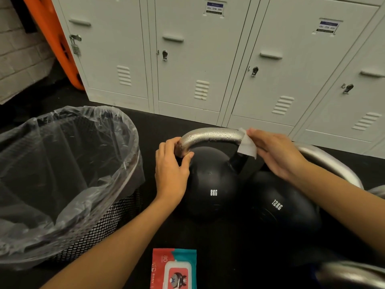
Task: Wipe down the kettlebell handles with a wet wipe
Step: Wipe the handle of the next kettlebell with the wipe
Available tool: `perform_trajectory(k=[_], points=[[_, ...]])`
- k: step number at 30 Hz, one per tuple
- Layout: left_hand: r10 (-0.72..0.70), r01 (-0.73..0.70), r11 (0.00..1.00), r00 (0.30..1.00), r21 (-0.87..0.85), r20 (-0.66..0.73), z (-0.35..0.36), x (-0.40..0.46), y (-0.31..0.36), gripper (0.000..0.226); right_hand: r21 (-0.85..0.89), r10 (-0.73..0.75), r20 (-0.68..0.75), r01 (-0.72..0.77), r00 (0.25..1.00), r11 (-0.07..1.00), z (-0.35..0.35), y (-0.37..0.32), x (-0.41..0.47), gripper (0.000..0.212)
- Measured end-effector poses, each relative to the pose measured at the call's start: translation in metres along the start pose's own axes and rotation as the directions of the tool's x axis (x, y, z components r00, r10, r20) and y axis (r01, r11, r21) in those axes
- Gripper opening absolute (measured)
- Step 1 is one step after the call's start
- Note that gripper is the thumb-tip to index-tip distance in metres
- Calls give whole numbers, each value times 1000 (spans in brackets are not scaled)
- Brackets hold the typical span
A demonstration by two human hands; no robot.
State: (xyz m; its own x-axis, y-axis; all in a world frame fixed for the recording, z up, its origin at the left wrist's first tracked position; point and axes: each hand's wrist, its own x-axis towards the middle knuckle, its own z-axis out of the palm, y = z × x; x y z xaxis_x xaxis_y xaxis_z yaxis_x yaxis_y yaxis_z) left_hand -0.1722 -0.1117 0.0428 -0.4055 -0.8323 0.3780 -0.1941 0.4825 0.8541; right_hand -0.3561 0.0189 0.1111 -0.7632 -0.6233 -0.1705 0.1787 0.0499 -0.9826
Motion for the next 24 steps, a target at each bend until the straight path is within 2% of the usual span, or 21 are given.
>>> perform_trajectory(k=[4,7,9,13,16,18,22,24], points=[[6,-6,1000,1000,-3,-5,1,0,0,36,-17,-8,-7,8,1000,1000,-11,12,-3,13],[5,-5,1000,1000,5,-9,1,0,-1,37,-35,28,56,-26,998,999,-8,14,-3,25],[7,-6,1000,1000,15,-12,1,0,-1,37,-87,-8,79,15,997,996,-1,12,-3,28],[5,-5,1000,1000,12,-11,1,0,-1,37,-66,-79,86,85,993,994,5,17,-7,33],[12,-12,1000,1000,7,-10,1,0,-1,37,-70,-25,95,32,995,997,-1,22,-1,35],[19,-19,1000,1000,6,-10,2,0,-1,36,-121,16,82,-7,997,993,1,17,4,32],[23,-23,1000,1000,17,-14,2,0,-3,37,-260,-70,101,95,992,961,10,6,11,27],[23,-22,1000,1000,18,-12,2,-1,-3,37,-314,-66,112,98,991,944,12,3,11,26]])
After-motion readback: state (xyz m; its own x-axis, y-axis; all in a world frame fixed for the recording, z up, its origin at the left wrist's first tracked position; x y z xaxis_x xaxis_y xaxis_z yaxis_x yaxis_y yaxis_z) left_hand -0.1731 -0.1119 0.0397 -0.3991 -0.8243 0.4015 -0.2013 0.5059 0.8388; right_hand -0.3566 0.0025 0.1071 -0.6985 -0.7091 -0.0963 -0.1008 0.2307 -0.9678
